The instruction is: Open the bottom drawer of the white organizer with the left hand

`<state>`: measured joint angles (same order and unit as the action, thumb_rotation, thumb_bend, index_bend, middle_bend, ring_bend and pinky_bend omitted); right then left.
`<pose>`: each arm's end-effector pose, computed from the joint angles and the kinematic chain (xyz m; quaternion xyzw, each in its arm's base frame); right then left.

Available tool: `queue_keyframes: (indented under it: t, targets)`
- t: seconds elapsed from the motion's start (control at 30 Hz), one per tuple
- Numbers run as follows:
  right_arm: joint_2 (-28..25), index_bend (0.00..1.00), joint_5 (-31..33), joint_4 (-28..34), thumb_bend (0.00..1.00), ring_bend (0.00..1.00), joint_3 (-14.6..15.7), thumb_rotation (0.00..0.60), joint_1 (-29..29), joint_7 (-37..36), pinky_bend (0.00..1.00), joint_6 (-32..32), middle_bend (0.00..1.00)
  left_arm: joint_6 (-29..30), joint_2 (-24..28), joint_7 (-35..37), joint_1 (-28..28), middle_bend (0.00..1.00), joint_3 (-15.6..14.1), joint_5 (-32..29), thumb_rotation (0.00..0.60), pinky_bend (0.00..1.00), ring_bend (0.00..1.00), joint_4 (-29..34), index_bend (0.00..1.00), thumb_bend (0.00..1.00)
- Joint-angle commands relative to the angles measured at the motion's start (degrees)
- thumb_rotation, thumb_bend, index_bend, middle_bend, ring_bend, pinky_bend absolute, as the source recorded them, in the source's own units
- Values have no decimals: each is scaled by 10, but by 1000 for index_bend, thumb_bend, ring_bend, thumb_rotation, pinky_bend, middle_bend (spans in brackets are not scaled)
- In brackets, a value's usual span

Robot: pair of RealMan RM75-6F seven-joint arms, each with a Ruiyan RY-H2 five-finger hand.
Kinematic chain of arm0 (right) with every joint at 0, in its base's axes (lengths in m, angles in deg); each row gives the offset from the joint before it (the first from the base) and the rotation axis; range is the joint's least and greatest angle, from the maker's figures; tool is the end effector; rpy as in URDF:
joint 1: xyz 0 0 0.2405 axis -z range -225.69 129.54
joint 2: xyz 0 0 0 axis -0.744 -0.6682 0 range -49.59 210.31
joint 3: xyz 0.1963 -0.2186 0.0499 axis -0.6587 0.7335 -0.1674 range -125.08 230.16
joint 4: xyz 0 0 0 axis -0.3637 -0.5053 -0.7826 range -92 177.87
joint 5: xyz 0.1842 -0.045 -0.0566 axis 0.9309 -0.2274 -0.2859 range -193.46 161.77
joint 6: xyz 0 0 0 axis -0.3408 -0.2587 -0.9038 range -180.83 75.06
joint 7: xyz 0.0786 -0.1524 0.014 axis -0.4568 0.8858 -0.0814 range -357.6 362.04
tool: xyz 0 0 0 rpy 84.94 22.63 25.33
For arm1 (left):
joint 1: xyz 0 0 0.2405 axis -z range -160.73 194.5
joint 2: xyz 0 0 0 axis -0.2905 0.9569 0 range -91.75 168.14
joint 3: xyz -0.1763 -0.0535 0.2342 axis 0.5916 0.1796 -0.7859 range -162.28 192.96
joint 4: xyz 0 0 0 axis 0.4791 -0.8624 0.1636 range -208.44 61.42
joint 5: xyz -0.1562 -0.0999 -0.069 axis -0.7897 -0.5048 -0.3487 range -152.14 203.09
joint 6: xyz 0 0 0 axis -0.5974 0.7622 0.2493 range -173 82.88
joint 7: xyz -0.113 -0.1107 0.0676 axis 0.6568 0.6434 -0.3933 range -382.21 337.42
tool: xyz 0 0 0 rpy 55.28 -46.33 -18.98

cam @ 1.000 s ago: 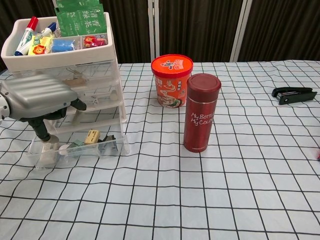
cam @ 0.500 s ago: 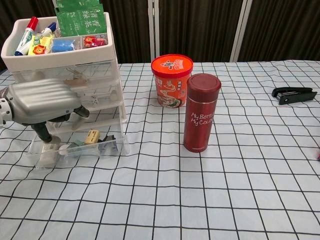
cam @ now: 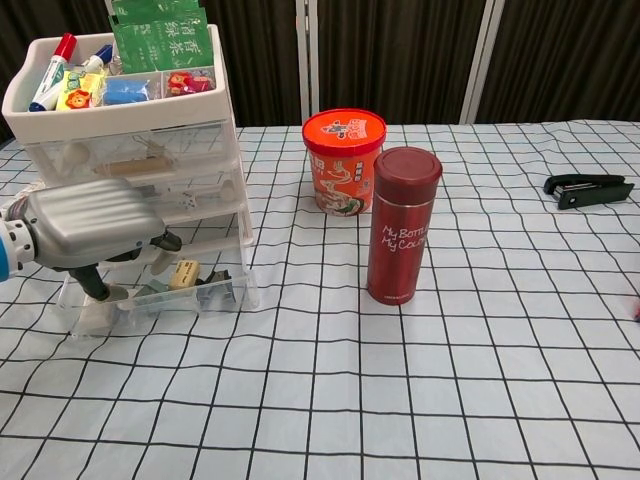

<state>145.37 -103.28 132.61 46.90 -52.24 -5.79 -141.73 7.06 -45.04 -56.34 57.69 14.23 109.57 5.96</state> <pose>-0.3408 -0.2162 0.2039 0.5554 -0.3827 0.4575 0.5794 -0.2181 0.3591 -0.0125 -0.8827 -0.0972 -0.2186 0.4045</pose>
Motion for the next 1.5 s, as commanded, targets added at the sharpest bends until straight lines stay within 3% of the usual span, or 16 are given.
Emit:
queue_keyframes:
  t: [0.03,0.87,1.5]
  targets:
    - [0,17,-1,0,55,0,1,600,0,1,0,0,0,-6,4,-4,1,1000,2,-9,600,887,987,7,465,218]
    - [4,17,3,-2,52,0,1,600,-1,10,0,5,0,-51,3,-40,26,1000,7,-60,600,887,987,22,426,201]
    - [32,17,39,-22,51,0,-10,600,-15,58,0,35,0,-81,6,69,53,1000,0,-20,600,887,987,-19,471,201]
